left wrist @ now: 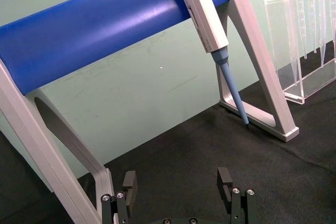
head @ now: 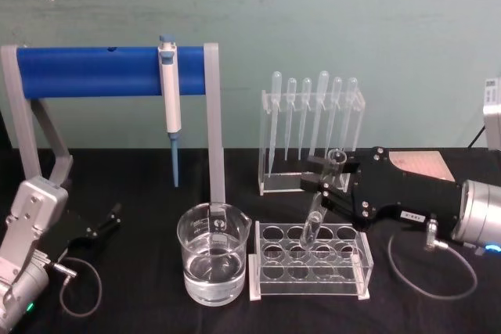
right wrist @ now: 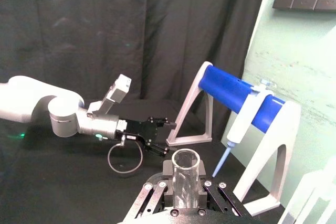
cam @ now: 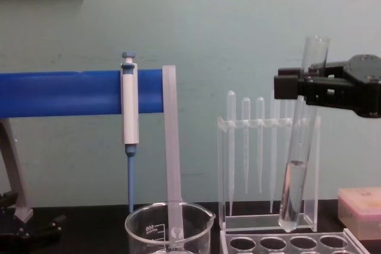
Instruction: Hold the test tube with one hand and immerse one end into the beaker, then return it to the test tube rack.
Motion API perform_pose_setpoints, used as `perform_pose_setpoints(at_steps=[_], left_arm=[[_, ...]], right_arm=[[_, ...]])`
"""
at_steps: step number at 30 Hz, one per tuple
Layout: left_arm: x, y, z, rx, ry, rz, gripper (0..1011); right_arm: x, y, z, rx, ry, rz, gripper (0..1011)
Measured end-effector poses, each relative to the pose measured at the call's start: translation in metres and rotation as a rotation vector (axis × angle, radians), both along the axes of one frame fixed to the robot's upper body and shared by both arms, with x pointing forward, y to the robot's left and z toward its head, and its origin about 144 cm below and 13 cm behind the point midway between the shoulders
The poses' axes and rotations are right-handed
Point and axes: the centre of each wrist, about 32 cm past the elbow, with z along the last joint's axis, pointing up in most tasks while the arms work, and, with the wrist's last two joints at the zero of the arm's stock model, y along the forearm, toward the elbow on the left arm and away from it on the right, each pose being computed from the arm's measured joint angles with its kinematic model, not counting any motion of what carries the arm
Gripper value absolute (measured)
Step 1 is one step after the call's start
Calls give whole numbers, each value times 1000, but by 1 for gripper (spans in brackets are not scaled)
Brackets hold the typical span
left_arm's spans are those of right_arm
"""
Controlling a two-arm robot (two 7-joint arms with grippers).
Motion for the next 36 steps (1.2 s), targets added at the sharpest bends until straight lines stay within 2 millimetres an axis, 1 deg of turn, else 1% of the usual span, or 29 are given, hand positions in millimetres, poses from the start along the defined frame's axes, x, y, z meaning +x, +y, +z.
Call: perform_pose_setpoints(at_steps=[10, 24, 36], left_arm=[[0, 0, 0, 0, 0, 0, 1000], [0, 0, 0, 0, 0, 0, 1000], [0, 0, 0, 0, 0, 0, 1000]], right_arm=[[-1, -3, -13, -3, 4, -28, 224], [6, -10, -32, 2, -9, -41, 224], [12, -7, -43, 14, -8, -28, 224]])
